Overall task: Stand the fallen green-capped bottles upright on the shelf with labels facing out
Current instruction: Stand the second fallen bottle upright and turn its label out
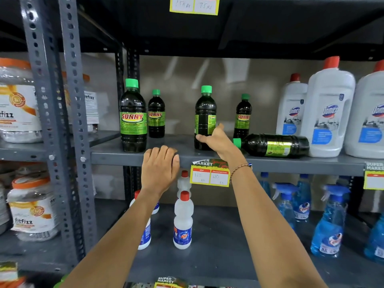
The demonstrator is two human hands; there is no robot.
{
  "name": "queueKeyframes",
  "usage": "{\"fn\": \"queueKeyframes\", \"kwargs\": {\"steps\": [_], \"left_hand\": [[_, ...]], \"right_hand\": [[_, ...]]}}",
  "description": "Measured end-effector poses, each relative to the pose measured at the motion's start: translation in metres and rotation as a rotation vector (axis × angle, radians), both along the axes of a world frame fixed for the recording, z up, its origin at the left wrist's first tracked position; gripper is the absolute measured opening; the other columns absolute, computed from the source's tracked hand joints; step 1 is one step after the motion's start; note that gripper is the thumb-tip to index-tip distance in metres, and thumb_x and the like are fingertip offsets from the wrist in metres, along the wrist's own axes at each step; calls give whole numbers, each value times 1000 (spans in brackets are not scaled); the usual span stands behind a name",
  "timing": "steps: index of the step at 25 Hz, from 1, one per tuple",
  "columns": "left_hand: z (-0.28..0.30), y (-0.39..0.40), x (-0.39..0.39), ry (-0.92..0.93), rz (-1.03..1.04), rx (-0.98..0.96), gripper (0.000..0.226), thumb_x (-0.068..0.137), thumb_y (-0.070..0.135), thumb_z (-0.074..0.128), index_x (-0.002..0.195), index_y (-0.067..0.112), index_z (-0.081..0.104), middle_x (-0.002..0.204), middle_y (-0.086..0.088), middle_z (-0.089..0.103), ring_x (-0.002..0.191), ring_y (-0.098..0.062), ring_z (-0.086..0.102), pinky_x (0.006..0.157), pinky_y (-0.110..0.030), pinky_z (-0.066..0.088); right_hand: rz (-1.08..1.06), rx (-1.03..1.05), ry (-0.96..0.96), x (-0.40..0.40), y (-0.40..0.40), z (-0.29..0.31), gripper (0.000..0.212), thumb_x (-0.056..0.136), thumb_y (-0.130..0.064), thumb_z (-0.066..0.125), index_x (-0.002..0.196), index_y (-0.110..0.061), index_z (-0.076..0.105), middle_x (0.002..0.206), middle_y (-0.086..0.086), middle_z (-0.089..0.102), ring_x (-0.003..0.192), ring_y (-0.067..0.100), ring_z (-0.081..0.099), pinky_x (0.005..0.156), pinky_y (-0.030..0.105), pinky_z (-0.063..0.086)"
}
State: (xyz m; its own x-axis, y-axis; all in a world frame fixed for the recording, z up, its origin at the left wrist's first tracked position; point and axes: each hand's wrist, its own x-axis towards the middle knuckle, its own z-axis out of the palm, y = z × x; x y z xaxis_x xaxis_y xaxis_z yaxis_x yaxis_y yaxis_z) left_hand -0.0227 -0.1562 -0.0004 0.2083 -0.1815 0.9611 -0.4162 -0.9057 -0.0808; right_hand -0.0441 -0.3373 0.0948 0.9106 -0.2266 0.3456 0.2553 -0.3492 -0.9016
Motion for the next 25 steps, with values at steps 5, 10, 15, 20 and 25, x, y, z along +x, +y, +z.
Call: {"fn": "queueKeyframes", "kwargs": {"steps": [5,10,15,20,25], "left_hand": [[1,2,-3,41,-6,11,34,98,31,31,95,13,59,87,-5,60,77,-25,53,79,-37,37],[0,3,-4,58,-21,23,33,98,31,32,97,13,59,89,-5,61,79,-25,53,82,-36,34],[1,4,-6,89,-52,11,31,97,30,33,97,13,59,90,-5,61,79,-25,53,81,-36,34],[2,5,-8,103,-59,6,31,97,30,34,96,13,59,90,-5,61,79,-25,53,81,-36,36],[2,4,-9,96,-62,5,31,97,31,33,97,13,59,90,-4,62,80,-24,53,82,-36,35]], "right_hand": [[-275,-239,-44,-2,6,-4,78,73,-28,82,128,-3,33,135,14,41,125,26,44,104,39,40],[-217,-162,-16,-6,6,-2,69,73,-15,79,124,-5,33,125,13,51,120,29,53,93,35,47],[-244,-199,-15,-9,8,-2,70,75,-14,77,126,-3,31,131,15,47,116,25,51,89,32,45],[-330,-301,-41,-10,9,-2,82,70,-25,83,129,-1,31,133,16,42,125,28,45,99,36,42],[-297,-237,-47,-9,8,-3,76,70,-20,83,124,-3,33,125,13,52,113,27,55,90,36,47]]}}
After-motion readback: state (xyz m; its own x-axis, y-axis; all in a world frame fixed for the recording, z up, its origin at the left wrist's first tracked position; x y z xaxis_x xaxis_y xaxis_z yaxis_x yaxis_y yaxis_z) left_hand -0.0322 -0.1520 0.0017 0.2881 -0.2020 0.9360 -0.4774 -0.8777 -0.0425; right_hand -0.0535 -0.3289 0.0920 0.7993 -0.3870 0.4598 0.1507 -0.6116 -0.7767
